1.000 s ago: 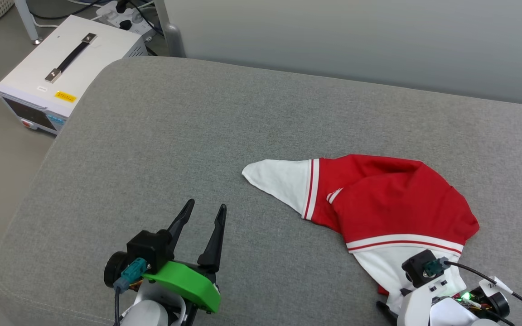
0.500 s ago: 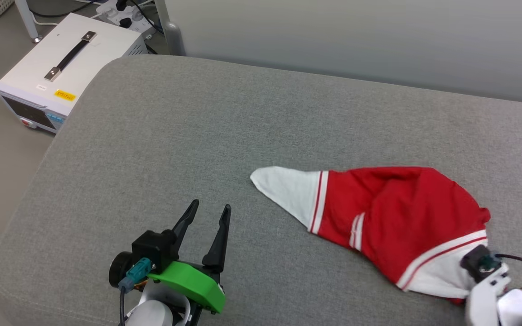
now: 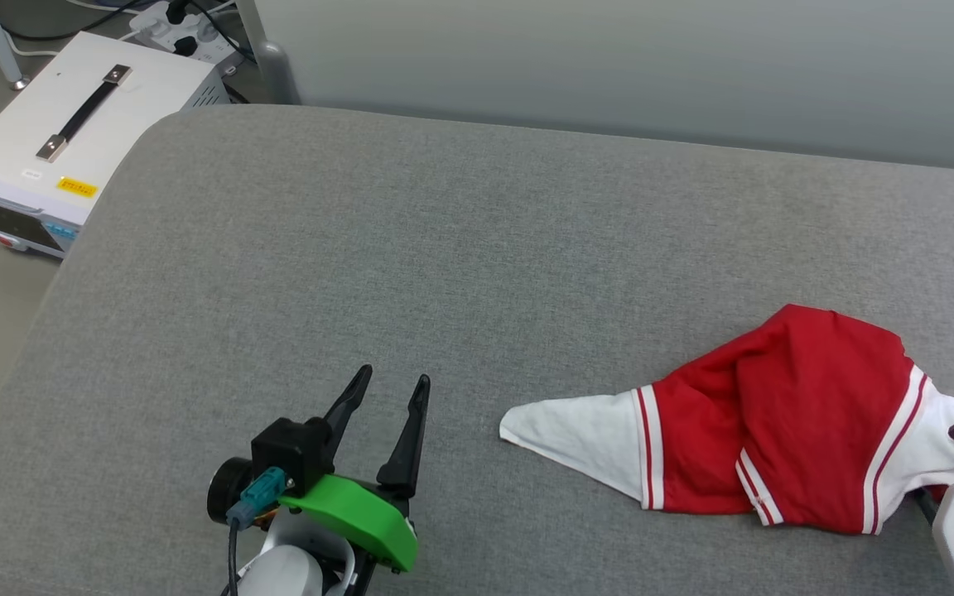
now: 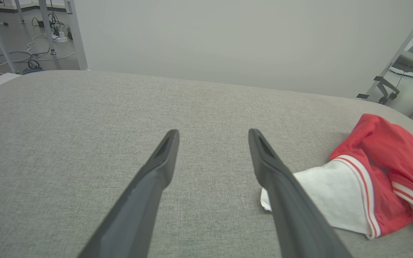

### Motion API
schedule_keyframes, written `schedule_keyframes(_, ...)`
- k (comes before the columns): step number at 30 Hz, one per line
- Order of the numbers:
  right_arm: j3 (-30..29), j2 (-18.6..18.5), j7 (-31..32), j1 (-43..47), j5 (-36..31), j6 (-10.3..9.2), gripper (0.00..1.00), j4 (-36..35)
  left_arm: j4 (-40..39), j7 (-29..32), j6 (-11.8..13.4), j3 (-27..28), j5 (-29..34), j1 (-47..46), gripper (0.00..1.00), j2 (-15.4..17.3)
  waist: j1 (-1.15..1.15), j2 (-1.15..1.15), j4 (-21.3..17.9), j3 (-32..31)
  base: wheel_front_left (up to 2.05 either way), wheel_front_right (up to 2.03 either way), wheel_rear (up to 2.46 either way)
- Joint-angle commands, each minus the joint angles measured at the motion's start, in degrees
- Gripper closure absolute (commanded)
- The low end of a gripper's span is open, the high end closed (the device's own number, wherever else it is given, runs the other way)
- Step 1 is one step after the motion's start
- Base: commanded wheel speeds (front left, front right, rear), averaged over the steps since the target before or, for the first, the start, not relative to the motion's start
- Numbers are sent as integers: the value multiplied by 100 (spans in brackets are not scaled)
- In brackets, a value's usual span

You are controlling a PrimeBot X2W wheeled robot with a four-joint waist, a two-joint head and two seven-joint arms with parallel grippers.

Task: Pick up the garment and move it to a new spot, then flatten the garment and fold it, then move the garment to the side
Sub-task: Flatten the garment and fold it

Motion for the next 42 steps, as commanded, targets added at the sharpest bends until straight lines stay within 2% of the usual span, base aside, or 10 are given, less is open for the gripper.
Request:
schedule_keyframes(1, -124, 126, -144, -78, -7, -46, 0, -13, 18, -33, -16, -14, -28, -88, 0, 0, 0, 0, -62, -57, 0, 0, 0)
schedule_keyframes(8, -1030, 735, -1094, 300, -12, -46, 0, -740, 116, -33, -16, -203, -131, -16, 0, 27, 0, 0, -275, -186, 0, 0, 0)
schedule_keyframes(15, -1705, 1561, -1933, 851, -195, -46, 0, -1449, 399, 6, -16, -508, -396, -71, 0, 70, 0, 0, -480, -167, 0, 0, 0)
schedule_keyframes(17, -1827, 1767, -2097, 942, -279, -46, 0, -1619, 472, 158, -16, -592, -464, -126, 0, 85, 0, 0, -542, -136, 0, 0, 0)
schedule_keyframes(22, -2049, 2241, -2239, 1120, -495, -46, 0, -2020, 504, 1227, 11, -847, -655, -408, 0, 151, 0, 0, -729, 1, 0, 0, 0)
schedule_keyframes(28, -1999, 2432, -2169, 1138, -646, -46, 0, -2271, 503, 2661, 364, -971, -654, -783, 0, 212, 0, 0, -985, 193, 0, 0, 0)
schedule_keyframes(32, -1943, 2486, -2154, 1087, -679, -46, 0, -2340, 605, 3262, 670, -995, -563, -966, 0, 263, 0, 0, -1166, 327, 0, 0, 0)
schedule_keyframes(38, -1897, 2540, -2187, 1023, -698, -46, 0, -2323, 916, 3519, 1006, -1049, -349, -1160, 0, 302, 0, 0, -1341, 497, 0, 0, 0)
schedule_keyframes(42, -1890, 2553, -2224, 1012, -717, -46, 0, -2289, 1231, 3661, 1031, -1157, -278, -1180, 0, 331, 0, 0, -1383, 566, 0, 0, 0)
